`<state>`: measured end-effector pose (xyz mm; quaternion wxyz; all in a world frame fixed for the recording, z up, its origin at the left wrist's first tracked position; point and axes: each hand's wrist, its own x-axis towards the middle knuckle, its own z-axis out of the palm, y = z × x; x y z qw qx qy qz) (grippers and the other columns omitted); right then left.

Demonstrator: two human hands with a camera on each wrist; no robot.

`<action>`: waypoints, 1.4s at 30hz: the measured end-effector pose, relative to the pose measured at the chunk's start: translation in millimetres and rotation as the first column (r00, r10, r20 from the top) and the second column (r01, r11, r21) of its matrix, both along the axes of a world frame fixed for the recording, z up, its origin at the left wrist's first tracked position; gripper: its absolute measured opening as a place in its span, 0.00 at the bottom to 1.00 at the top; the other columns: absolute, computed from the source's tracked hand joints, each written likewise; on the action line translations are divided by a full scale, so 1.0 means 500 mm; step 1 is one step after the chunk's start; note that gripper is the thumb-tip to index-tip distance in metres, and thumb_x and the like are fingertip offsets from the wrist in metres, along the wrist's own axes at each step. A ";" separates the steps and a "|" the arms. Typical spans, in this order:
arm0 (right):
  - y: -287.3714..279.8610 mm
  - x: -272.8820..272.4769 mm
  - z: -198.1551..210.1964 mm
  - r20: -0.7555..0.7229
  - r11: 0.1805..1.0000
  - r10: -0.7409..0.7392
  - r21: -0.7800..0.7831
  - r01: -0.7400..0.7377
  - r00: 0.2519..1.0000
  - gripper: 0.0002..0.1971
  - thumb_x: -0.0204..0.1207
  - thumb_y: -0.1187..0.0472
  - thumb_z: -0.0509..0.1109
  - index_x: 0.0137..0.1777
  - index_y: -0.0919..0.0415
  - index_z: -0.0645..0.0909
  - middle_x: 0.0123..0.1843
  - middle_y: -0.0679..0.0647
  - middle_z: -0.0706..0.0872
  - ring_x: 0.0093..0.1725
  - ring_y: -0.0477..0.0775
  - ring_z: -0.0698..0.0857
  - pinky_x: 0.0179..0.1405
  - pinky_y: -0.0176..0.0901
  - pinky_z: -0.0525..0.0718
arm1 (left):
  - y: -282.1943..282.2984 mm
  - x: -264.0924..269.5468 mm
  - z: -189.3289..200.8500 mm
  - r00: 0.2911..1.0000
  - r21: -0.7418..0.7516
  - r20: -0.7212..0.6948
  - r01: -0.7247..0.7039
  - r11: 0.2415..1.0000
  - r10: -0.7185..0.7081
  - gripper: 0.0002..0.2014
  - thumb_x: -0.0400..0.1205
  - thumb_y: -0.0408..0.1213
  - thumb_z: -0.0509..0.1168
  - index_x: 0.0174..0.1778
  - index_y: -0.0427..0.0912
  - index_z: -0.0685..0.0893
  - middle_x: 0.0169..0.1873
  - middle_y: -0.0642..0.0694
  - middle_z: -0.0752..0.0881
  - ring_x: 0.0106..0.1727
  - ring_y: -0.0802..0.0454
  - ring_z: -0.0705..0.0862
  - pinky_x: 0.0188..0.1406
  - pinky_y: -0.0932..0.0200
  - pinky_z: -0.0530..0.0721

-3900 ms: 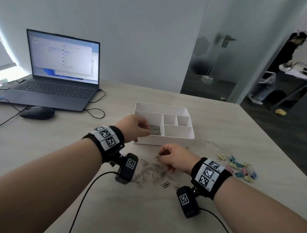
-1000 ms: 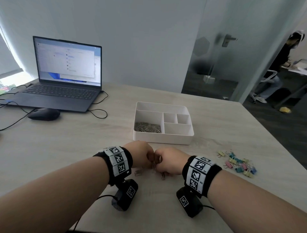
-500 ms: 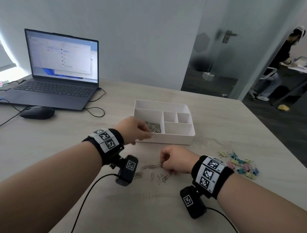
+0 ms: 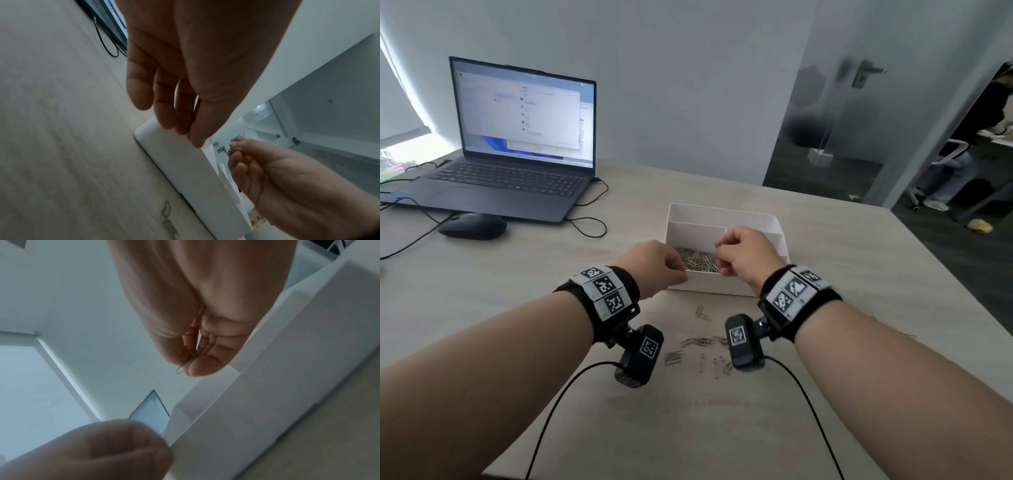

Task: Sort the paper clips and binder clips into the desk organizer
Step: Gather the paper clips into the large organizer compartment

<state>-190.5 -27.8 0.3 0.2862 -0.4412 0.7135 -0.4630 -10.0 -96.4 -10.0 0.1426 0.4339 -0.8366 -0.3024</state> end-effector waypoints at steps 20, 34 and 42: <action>0.183 -0.005 -0.028 -0.444 0.717 0.627 0.649 -0.253 0.639 0.33 0.62 0.42 0.85 0.66 0.48 0.80 0.56 0.46 0.81 0.47 0.48 0.83 0.38 0.38 0.82 | 0.094 -0.004 -0.029 0.812 -0.023 0.522 0.320 0.947 -0.261 0.35 0.62 0.57 0.82 0.64 0.52 0.80 0.58 0.51 0.83 0.52 0.50 0.81 0.53 0.55 0.83; 0.166 0.042 -0.051 -0.542 0.792 0.577 0.554 -0.256 0.612 0.11 0.72 0.58 0.77 0.54 0.55 0.88 0.51 0.50 0.88 0.52 0.53 0.85 0.45 0.37 0.75 | 0.133 -0.046 -0.014 0.789 -0.062 0.527 0.406 0.912 -0.315 0.11 0.74 0.45 0.72 0.52 0.54 0.92 0.49 0.51 0.90 0.50 0.47 0.87 0.48 0.60 0.84; 0.151 0.050 -0.053 -0.538 0.787 0.564 0.580 -0.210 0.627 0.06 0.70 0.64 0.73 0.44 0.53 0.85 0.47 0.54 0.90 0.48 0.58 0.87 0.40 0.40 0.81 | 0.141 -0.071 -0.009 0.718 -0.110 0.633 0.454 0.884 -0.290 0.12 0.76 0.41 0.64 0.47 0.42 0.91 0.44 0.41 0.90 0.48 0.39 0.88 0.43 0.56 0.83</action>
